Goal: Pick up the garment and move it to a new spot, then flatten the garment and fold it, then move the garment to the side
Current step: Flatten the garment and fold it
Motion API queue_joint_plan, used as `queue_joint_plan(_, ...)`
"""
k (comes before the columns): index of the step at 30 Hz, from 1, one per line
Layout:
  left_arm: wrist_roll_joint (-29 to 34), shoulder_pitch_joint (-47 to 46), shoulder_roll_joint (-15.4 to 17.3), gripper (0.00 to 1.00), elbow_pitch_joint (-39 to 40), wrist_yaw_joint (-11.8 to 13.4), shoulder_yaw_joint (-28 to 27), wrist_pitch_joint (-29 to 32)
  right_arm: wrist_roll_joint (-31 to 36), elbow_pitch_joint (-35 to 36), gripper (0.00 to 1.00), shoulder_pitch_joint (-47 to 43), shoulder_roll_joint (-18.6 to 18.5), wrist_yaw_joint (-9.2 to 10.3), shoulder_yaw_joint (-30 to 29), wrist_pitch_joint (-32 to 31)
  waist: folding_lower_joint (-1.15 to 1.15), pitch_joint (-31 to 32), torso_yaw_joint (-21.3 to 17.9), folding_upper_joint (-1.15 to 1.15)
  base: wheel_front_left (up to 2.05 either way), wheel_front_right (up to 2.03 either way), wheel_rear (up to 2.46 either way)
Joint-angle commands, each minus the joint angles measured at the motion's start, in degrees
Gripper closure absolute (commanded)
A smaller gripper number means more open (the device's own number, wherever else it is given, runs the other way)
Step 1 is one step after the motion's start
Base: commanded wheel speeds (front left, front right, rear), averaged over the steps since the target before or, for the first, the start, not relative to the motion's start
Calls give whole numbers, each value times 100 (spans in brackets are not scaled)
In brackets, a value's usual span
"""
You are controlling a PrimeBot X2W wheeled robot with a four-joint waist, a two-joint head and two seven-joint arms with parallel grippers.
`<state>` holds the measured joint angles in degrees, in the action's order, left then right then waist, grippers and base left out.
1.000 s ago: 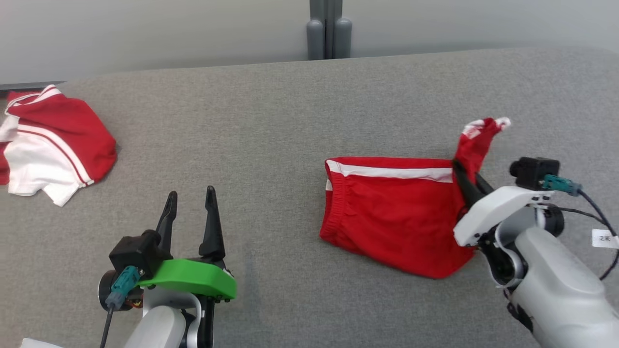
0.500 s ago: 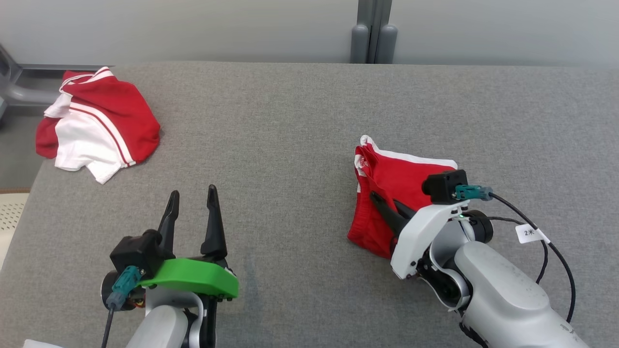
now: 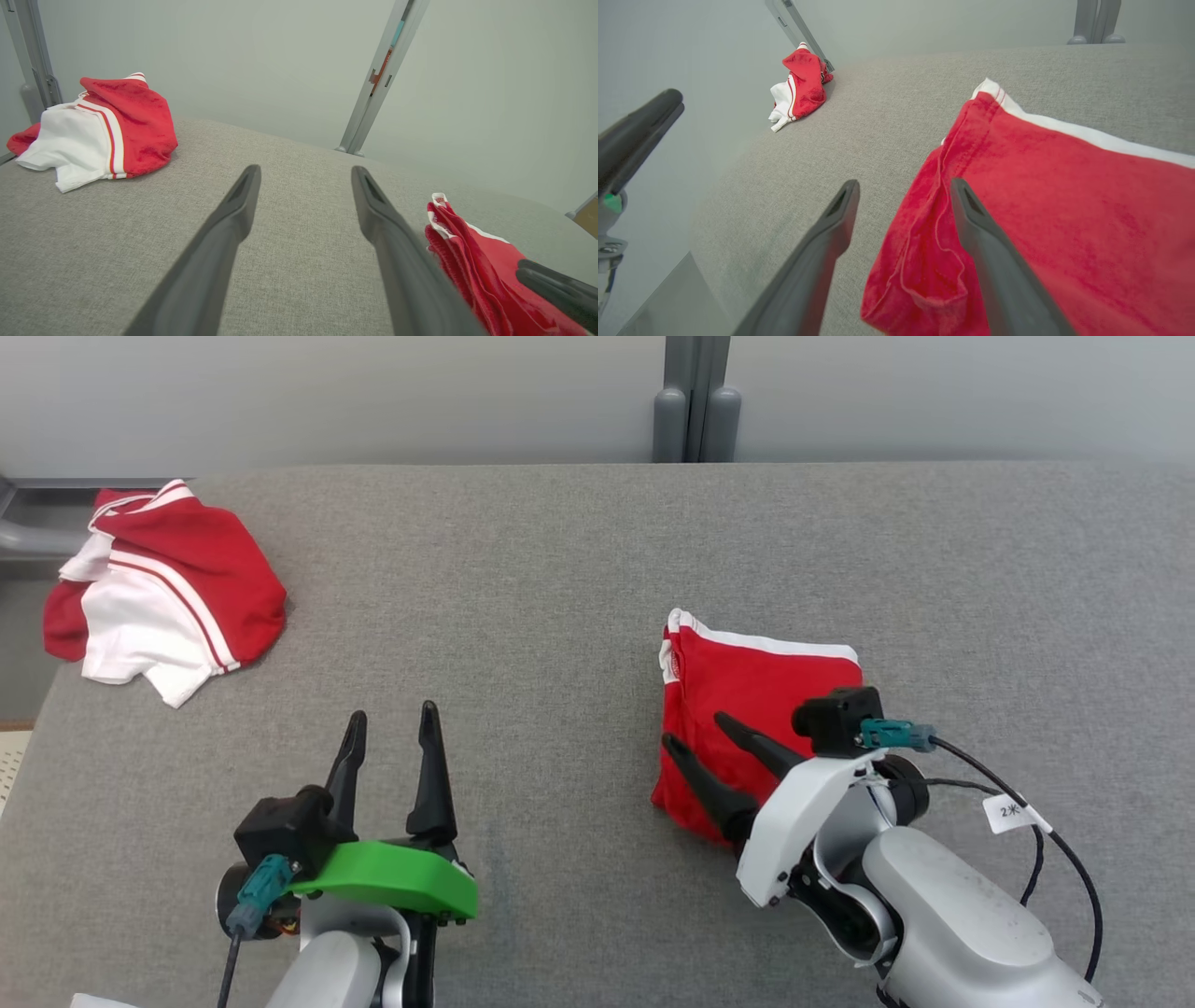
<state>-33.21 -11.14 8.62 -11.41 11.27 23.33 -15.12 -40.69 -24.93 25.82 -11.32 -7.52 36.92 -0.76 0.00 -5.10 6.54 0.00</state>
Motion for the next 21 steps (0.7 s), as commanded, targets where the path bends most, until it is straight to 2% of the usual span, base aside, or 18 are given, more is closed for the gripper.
queue_joint_plan(1,45,101,-17,0,-17,-24,12,-3,10,119,0,-94,-72,6,-51,69,0,38,-48,0,0,0,0)
queue_joint_plan(7,70,126,-113,0,-84,-97,131,-3,268,416,0,-277,-310,6,-577,280,0,83,-118,0,0,0,0)
queue_joint_plan(13,100,111,-149,0,-117,-125,207,-3,909,187,0,-330,-416,6,-977,370,0,43,-100,0,0,0,0)
queue_joint_plan(14,98,97,-142,0,-127,-136,213,-3,996,93,33,-326,-400,6,-974,369,0,29,-84,0,0,0,0)
queue_joint_plan(16,99,61,-136,0,-145,-149,221,-2,1091,-96,82,-322,-306,6,-916,348,0,8,-43,0,0,0,0)
queue_joint_plan(17,100,43,-134,0,-153,-149,225,0,1152,-210,94,-301,-296,6,-870,332,0,0,-18,0,0,0,0)
queue_joint_plan(18,100,26,-126,0,-164,-156,227,1,1213,-345,100,-261,-284,6,-798,323,0,-8,10,0,0,0,0)
queue_joint_plan(21,96,-17,-118,0,-196,-168,242,5,1286,-700,100,-186,-175,6,-513,356,0,-18,113,0,0,0,0)
